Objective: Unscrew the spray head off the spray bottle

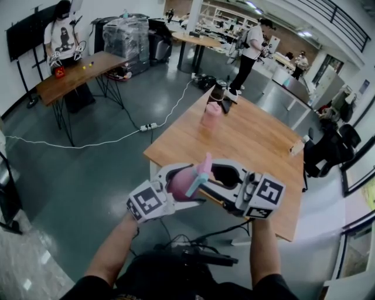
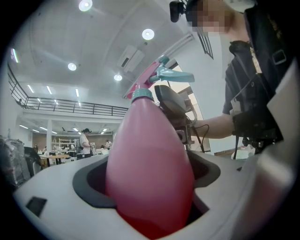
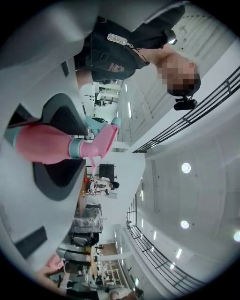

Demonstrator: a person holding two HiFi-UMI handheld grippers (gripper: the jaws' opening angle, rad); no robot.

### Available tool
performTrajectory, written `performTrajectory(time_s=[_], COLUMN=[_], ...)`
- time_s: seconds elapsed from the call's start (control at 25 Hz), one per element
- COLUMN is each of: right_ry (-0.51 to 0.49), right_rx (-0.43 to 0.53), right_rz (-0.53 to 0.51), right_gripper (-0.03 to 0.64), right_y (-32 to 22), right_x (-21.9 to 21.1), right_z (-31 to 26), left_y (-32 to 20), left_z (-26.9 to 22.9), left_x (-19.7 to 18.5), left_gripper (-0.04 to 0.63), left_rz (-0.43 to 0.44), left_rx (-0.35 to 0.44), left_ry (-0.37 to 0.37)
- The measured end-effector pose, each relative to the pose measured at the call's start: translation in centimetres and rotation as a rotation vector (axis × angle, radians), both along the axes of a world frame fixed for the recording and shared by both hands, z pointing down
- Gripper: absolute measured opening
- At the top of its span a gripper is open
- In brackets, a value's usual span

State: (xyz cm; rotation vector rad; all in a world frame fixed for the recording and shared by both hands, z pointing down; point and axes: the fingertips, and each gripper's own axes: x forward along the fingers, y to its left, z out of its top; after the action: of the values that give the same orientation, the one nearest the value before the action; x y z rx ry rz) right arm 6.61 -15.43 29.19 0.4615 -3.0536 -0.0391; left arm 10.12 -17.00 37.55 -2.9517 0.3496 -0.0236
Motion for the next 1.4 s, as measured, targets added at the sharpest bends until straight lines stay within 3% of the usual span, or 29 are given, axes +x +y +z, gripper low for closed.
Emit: performTrajectory(time_s=[0.12,0.44,0.68,0.72,0.76,1.04,1.4], right_ry=[-0.002,0.011,-0.046,-0.056,-0.062,-0.021,0.044], right_rx=[0.003,0.034,0.049,0.054,0.058,0.026,-0.067], right_rz=[0.037,0.165,0.333,0.35,0.358,0.318,0.475], right_gripper=[0.192,0.191,0.188,0.16,0.136,0.133,0.133], right_y=[-0.2,0.0,-0.3,-0.2,-0.1,1.2,-1.9], right_x=[0.1,2.3,5.7,5.8,5.7,1.7,0.1], right_z=[0.0,0.3,-1.0,-1.3,-1.6,-1.5,0.1], left_y=[-0.6,-1.9,-3.9,-4.2,-4.6,-5.6,-5.7], left_z=[-0.3,-0.3,0.6,0.9,1.1,1.7,0.7], left_x=[-0.4,-0.2,0.3,0.2,0.1,-0.2,-0.6], left_gripper=[0.443,0.442,0.443,0.443,0.443,0.443,0.443], left_rz=[-0.035,-0.129,-0.258,-0.28,-0.299,-0.384,-0.443], left_rx=[-0.013,-0.013,-0.063,-0.069,-0.074,-0.092,-0.06], left_ry=[0.024,0.038,0.039,0.031,0.024,0.008,0.038])
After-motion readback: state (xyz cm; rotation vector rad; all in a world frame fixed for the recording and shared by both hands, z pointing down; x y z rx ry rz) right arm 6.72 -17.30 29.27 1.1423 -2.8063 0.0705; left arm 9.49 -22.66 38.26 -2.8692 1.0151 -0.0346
